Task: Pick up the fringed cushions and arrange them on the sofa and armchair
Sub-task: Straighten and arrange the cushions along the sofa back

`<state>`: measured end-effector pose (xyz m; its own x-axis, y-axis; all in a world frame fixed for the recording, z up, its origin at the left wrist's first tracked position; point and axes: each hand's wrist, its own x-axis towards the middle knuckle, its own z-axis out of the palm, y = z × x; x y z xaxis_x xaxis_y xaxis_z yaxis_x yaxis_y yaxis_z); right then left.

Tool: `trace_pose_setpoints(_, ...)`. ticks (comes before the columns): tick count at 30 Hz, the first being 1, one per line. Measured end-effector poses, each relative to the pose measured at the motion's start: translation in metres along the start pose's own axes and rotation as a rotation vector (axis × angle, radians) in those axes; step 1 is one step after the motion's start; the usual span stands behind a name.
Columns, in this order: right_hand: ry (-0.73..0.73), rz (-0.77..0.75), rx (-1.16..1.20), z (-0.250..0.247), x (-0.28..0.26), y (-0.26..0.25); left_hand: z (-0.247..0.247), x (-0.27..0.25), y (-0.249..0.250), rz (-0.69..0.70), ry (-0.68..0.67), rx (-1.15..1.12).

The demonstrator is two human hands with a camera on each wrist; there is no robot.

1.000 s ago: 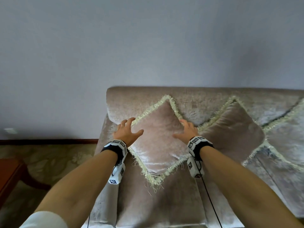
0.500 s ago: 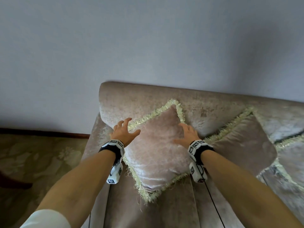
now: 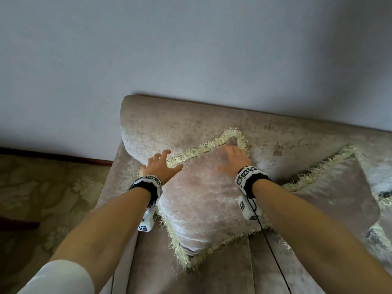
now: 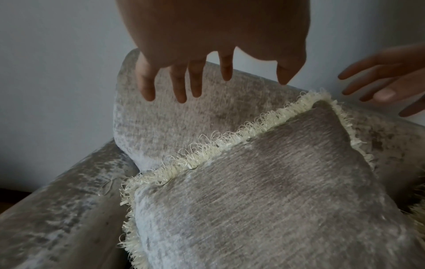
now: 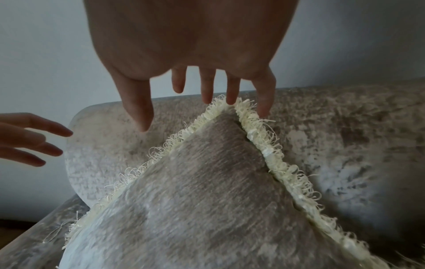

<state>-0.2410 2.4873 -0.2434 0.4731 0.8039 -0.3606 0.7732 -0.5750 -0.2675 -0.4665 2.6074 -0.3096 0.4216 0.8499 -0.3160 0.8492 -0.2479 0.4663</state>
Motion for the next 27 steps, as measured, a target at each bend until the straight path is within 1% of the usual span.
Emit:
trace_pose_setpoints(2, -0.004, -0.014, -0.005, 0.003, 0.014, 0.0, 0.005, 0.011, 0.0, -0.024, -0.04, 0.032)
trace_pose_setpoints(6, -0.019, -0.048, -0.088, 0.009, 0.041, 0.003, 0.015, 0.03, 0.002, -0.091, -0.112, 0.1)
trace_pose_setpoints(9, 0.016, -0.1, -0.126, 0.012, 0.061, 0.005, 0.023, 0.044, 0.002, -0.129, -0.156, 0.121)
trace_pose_setpoints(11, 0.029, -0.127, -0.196, 0.015, 0.075, 0.006, 0.028, 0.054, 0.001, -0.139, -0.179, 0.105)
trace_pose_setpoints(13, 0.013, -0.14, -0.286, 0.019, 0.086, 0.006, 0.035, 0.063, -0.003, -0.149, -0.198, 0.101)
trace_pose_setpoints(17, -0.012, -0.156, -0.397, 0.026, 0.098, 0.01, 0.048, 0.075, -0.012, -0.159, -0.271, 0.146)
trace_pose_setpoints(22, -0.066, -0.132, -0.429, 0.026, 0.111, 0.018, 0.065, 0.089, -0.027, -0.149, -0.366, 0.137)
trace_pose_setpoints(27, -0.15, -0.055, -0.418, 0.033, 0.111, 0.028, 0.075, 0.089, -0.026, -0.12, -0.379, 0.177)
